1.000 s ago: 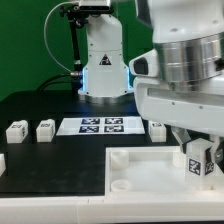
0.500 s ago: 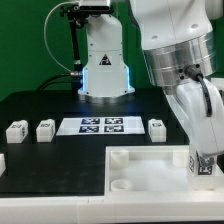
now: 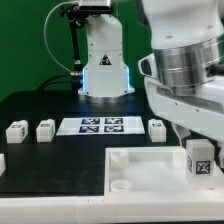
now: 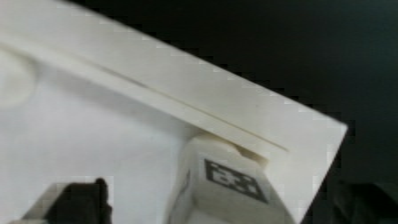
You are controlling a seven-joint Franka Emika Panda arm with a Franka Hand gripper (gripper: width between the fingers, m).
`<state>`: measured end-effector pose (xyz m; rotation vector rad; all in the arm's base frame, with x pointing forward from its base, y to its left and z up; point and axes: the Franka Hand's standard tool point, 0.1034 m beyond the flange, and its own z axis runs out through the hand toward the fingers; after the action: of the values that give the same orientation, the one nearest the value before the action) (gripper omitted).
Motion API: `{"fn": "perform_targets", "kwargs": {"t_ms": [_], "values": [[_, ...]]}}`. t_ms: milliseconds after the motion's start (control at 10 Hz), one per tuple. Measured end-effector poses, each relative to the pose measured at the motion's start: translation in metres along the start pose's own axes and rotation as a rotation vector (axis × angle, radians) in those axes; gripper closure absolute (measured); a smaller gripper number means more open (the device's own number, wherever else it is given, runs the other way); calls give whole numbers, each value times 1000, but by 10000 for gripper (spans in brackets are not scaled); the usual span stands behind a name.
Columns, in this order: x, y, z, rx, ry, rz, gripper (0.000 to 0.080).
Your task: Assemble one leg
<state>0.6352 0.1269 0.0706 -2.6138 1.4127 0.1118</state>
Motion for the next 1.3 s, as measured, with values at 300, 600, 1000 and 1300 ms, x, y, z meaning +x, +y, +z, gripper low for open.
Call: {"fn": "perform_targets", "kwargs": {"t_ms": [300,600,1000,1300], "values": [[2,2,2,-8,8,-347,151],[9,-6,-1,-45,106,-808,150],[15,-4,-1,-27,123,-647,487],[24,2,-2,-22,137,-353,487]]}}
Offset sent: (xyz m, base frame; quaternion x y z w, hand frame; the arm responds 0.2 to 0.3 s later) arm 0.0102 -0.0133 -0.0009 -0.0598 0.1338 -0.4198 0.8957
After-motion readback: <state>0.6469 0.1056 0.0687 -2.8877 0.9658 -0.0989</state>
